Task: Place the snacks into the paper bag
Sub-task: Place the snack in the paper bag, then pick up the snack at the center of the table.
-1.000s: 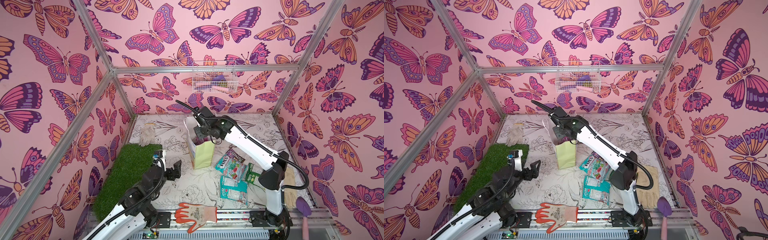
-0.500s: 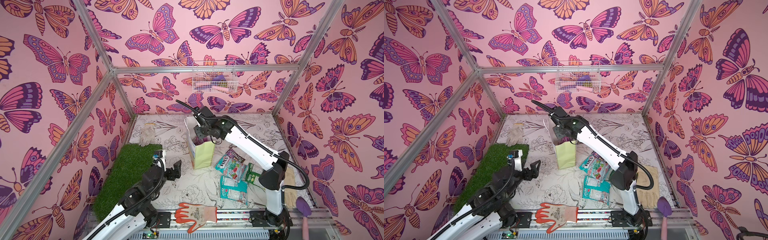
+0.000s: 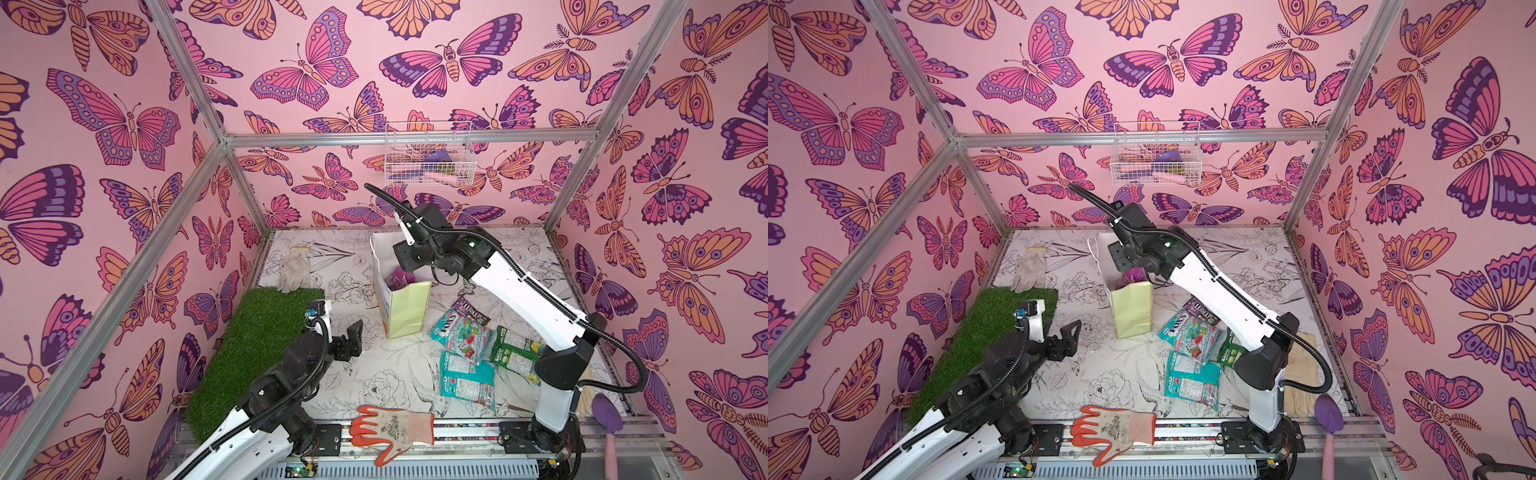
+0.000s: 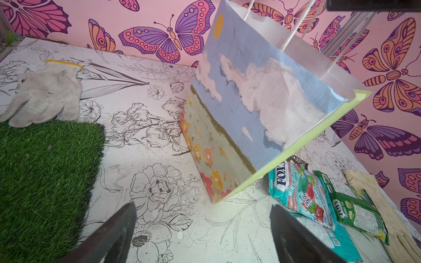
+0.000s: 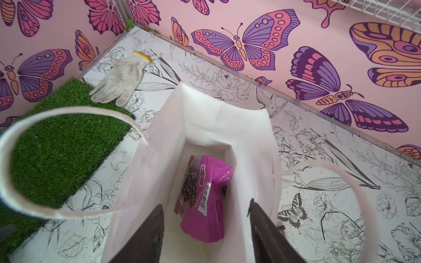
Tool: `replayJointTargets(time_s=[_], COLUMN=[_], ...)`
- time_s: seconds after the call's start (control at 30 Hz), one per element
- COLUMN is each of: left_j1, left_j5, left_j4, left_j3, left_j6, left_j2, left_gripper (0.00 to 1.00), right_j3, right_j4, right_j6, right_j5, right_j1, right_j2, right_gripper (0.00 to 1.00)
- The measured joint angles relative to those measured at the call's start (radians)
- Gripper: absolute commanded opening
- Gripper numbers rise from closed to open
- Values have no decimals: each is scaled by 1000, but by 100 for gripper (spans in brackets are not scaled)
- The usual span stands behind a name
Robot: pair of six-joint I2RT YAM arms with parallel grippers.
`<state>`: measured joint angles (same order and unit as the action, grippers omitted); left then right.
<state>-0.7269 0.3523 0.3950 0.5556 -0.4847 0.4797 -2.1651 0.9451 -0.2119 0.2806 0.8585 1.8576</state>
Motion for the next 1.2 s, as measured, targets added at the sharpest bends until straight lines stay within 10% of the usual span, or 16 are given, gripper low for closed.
replayJointTargets(time_s=[1.2], left_j1=[0], left_j5=[8], left_j4=[-8], left_j3=[-5], left_j6=[-18], left_j2=[54], left_gripper=[93], right_j3=[364], right_j4=[-51], right_j6=[24], right_j5=[113], right_j1=[-3], right_j2=[-414], right_gripper=[87])
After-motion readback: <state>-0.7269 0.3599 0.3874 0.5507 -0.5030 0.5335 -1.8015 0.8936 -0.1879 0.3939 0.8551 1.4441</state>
